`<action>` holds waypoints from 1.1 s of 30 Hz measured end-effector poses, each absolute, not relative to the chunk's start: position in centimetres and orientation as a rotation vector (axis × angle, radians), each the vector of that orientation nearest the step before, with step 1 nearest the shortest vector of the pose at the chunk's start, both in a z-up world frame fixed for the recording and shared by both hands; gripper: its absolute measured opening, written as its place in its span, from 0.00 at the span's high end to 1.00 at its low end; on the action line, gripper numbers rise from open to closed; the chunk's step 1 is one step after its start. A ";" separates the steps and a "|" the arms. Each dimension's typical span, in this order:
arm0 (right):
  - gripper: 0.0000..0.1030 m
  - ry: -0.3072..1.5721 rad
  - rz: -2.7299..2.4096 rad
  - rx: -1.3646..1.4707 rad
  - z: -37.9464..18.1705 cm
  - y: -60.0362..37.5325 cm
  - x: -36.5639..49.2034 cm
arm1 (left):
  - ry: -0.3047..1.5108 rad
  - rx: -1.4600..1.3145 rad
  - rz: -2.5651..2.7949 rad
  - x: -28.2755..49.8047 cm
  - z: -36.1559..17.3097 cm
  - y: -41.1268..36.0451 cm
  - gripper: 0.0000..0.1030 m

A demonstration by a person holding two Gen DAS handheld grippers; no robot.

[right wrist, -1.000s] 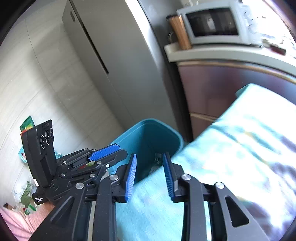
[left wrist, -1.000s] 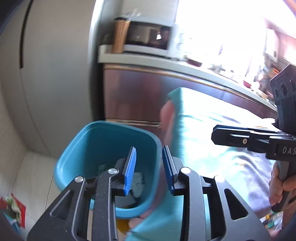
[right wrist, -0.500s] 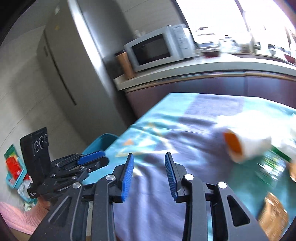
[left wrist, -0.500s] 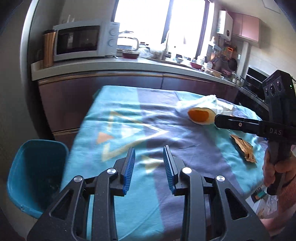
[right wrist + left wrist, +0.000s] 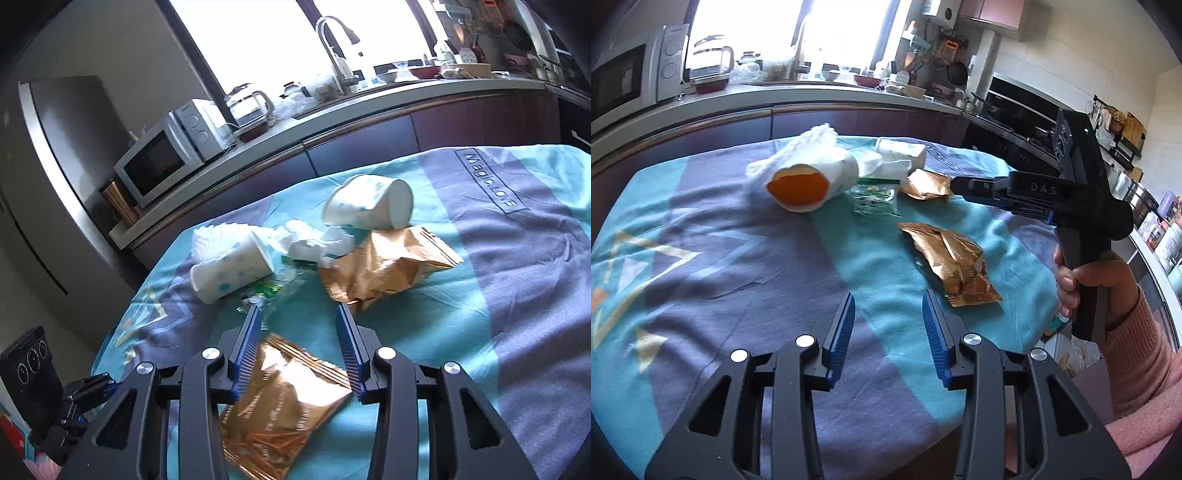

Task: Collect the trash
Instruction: 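Grasp a gold snack packet with the left gripper while the right grasps another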

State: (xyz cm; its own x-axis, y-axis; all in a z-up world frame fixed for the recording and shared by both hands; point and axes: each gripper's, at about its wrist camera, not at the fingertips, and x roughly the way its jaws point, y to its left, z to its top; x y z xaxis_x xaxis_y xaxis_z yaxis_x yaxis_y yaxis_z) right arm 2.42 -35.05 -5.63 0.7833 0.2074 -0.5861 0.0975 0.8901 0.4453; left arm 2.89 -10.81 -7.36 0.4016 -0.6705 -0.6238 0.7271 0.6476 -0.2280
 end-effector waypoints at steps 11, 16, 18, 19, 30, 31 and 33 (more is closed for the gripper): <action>0.49 0.686 0.020 0.640 -8.7 -40.4 3.5 | 0.873 0.111 -0.997 3.3 -9.1 -17.2 0.54; 0.46 0.696 0.035 0.658 -8.7 -40.7 4.7 | 0.904 0.091 -1.009 3.8 -9.3 -18.4 0.54; 0.46 0.706 0.040 0.678 -8.8 -40.9 5.2 | 0.914 0.083 -1.008 4.0 -9.4 -18.7 0.54; 0.46 0.711 0.042 0.692 -9.0 -41.0 5.5 | 0.919 0.080 -1.005 4.2 -9.4 -18.9 0.54; 0.85 0.700 0.081 0.759 -9.3 -41.4 5.3 | 0.919 0.078 -0.957 4.5 -9.3 -19.0 0.90; 0.87 0.696 0.083 0.761 -9.3 -41.5 5.2 | 0.931 0.075 -0.965 4.5 -9.3 -19.0 1.00; 0.88 0.688 0.087 0.763 -9.2 -41.4 4.9 | 0.935 0.072 -0.963 4.5 -9.2 -18.8 0.99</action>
State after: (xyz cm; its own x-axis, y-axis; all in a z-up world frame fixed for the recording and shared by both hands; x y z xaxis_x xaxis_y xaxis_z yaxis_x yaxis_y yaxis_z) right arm 4.90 -41.44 -9.17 0.7799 0.3126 -0.5423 0.1675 0.7306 0.6620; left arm 4.51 -18.80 -9.25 0.2273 -0.6692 -0.7075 0.7267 0.6002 -0.3342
